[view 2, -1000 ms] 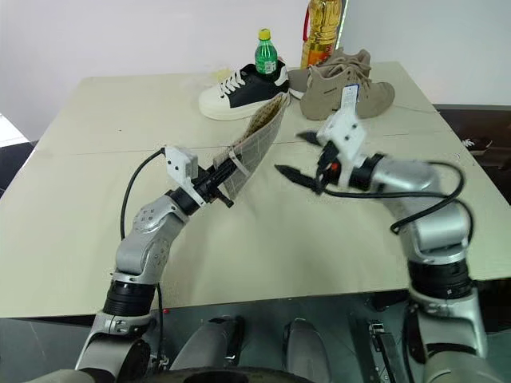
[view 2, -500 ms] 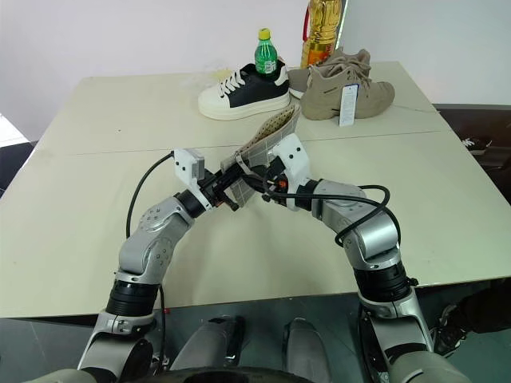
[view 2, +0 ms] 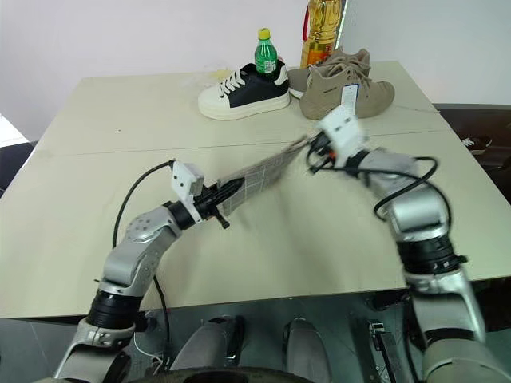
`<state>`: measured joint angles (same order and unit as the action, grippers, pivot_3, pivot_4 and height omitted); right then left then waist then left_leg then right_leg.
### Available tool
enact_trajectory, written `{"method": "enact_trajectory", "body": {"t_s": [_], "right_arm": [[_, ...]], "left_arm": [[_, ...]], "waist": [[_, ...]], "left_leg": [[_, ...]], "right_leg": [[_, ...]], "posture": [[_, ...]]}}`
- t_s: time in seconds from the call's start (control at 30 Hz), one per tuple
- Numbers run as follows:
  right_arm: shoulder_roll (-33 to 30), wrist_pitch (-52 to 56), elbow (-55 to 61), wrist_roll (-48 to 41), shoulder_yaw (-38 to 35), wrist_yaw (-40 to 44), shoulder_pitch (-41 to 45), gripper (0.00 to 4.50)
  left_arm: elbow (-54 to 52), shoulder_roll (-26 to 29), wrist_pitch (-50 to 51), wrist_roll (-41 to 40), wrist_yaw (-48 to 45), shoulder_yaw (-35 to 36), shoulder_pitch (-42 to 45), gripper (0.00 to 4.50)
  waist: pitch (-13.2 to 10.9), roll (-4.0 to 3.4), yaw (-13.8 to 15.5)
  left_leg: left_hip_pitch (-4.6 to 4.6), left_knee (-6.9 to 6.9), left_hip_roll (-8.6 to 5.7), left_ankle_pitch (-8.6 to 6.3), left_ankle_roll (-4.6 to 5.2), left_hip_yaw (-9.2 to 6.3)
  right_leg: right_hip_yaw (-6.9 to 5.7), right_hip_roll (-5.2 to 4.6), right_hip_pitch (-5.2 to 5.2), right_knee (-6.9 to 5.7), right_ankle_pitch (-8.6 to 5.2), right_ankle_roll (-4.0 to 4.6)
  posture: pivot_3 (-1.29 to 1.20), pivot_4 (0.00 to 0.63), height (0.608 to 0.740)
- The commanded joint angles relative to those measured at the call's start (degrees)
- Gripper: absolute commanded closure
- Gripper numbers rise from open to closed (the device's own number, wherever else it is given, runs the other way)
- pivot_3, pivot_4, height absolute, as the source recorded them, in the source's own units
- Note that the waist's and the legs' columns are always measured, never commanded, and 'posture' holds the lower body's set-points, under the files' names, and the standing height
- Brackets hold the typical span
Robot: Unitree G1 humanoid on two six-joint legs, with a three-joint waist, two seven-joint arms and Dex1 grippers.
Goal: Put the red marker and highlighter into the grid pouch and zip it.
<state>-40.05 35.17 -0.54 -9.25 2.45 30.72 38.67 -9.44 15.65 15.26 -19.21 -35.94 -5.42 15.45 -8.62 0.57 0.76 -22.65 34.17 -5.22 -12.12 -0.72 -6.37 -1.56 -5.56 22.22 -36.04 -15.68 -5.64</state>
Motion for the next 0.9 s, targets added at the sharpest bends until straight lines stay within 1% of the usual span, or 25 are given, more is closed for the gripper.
{"method": "enact_trajectory", "body": {"t_s": [0.03,0.13,0.17,0.2,0.23,0.27,0.3,0.43,0.5,0.6,0.67,0.77,0.9], "right_arm": [[-1.86,-4.97,-2.09,3.92,-1.05,-0.97,1.74,4.45],[-2.20,-5.36,-0.32,3.46,-0.01,1.90,0.09,4.45],[-2.87,-5.47,1.56,2.27,0.64,4.91,-1.42,4.45],[-3.41,-5.48,3.17,0.94,0.90,7.59,-2.78,4.49],[-3.63,-3.69,4.79,-1.51,0.40,10.23,-4.09,4.23],[-4.43,-3.23,6.49,-3.32,0.07,13.12,-5.66,3.90],[-4.93,-2.90,7.48,-4.32,-0.26,14.77,-6.59,3.56],[-9.96,-5.50,12.19,-7.35,-2.30,22.99,-13.80,1.44],[-11.96,-6.19,12.64,-7.97,-3.27,25.20,-16.48,0.48],[-14.41,-7.28,11.38,-8.80,-5.40,27.82,-19.98,0.48],[-13.91,-7.95,8.73,-9.16,-7.42,27.11,-20.42,0.48],[-11.37,-9.46,3.55,-8.75,-9.10,24.66,-18.78,0.48],[-6.06,-13.02,-3.29,-7.81,-10.50,19.74,-15.38,0.48]], "left_arm": [[-2.41,1.79,-1.79,0.56,-0.98,1.02,-0.69,4.50],[-2.73,2.59,-2.03,0.86,-1.37,0.80,-1.24,4.50],[-3.18,3.12,-1.19,0.02,-2.19,0.73,-1.72,4.50],[-3.80,3.78,-0.44,-0.87,-3.17,0.63,-2.25,4.17],[-4.67,4.67,0.39,-1.50,-4.14,0.42,-2.88,3.80],[-5.71,5.63,1.22,-2.10,-5.11,0.19,-3.56,3.47],[-6.38,6.25,1.70,-2.40,-5.62,0.03,-3.96,3.01],[-10.84,9.90,4.34,-2.14,-4.88,1.68,-8.04,0.90],[-12.91,11.76,6.05,-3.16,-5.00,3.16,-10.91,0.06],[-14.40,13.41,7.81,-5.40,-3.86,8.24,-16.40,0.06],[-14.12,13.74,8.09,-5.33,-1.57,12.21,-19.31,0.06],[-12.49,14.22,7.86,-3.93,1.25,16.02,-21.62,0.06],[-10.49,13.49,4.97,-2.84,3.36,19.48,-23.13,0.06]], "waist": [[0.01,0.00,-0.14],[0.01,-0.01,-0.41],[0.01,-0.01,-0.34],[0.01,-0.01,-0.20],[0.01,-0.01,-0.15],[0.00,-0.01,-0.11],[0.00,-0.01,-0.06],[0.00,-0.03,0.02],[-0.01,-0.03,-0.04],[-0.01,-0.04,-0.17],[-0.01,-0.04,-0.16],[-0.02,-0.04,0.02],[-0.02,-0.04,0.03]], "left_leg": [[0.00,-0.01,0.05,0.00,0.00,0.00],[0.01,-0.04,0.07,0.00,0.00,0.02],[0.01,-0.04,0.08,0.00,0.00,0.02],[0.00,-0.04,0.08,0.00,0.00,0.01],[0.00,-0.04,0.07,0.00,0.01,0.01],[-0.01,-0.03,0.06,-0.01,0.03,0.01],[-0.03,-0.03,0.06,-0.02,0.03,0.01],[-0.11,0.00,0.06,-0.03,0.04,-0.05],[-0.10,0.00,0.07,-0.03,0.05,-0.03],[-0.10,-0.01,0.11,-0.04,0.05,0.00],[-0.09,-0.02,0.15,-0.05,0.06,0.00],[-0.09,0.01,0.15,-0.05,0.06,0.00],[-0.09,0.01,0.15,-0.05,0.05,0.00]], "right_leg": [[0.00,0.02,-0.02,0.03,0.00,0.00],[0.01,0.02,0.02,0.01,0.00,0.00],[0.01,0.02,0.03,0.01,0.00,0.00],[0.01,0.02,0.02,0.01,0.00,0.00],[0.01,0.02,0.01,0.03,0.00,0.00],[0.01,0.01,0.00,0.05,0.00,0.00],[0.01,0.00,0.01,0.06,0.00,0.00],[0.00,-0.01,0.00,0.14,-0.01,0.02],[0.00,-0.02,0.00,0.17,-0.08,0.14],[0.00,-0.02,0.03,0.18,-0.11,0.19],[0.00,0.00,0.03,0.18,-0.12,0.20],[0.01,-0.01,0.01,0.19,-0.13,0.25],[0.00,-0.01,-0.08,0.39,-0.11,0.31]], "posture": [[0.00,0.150,0.738],[0.00,0.150,0.738],[0.00,0.150,0.738],[0.00,0.150,0.738],[0.00,0.150,0.738],[0.00,0.150,0.738],[0.00,0.150,0.738],[0.00,0.150,0.738],[0.00,0.150,0.738],[0.00,0.150,0.738],[0.00,0.150,0.738],[0.00,0.150,0.738],[0.00,0.150,0.738]]}}
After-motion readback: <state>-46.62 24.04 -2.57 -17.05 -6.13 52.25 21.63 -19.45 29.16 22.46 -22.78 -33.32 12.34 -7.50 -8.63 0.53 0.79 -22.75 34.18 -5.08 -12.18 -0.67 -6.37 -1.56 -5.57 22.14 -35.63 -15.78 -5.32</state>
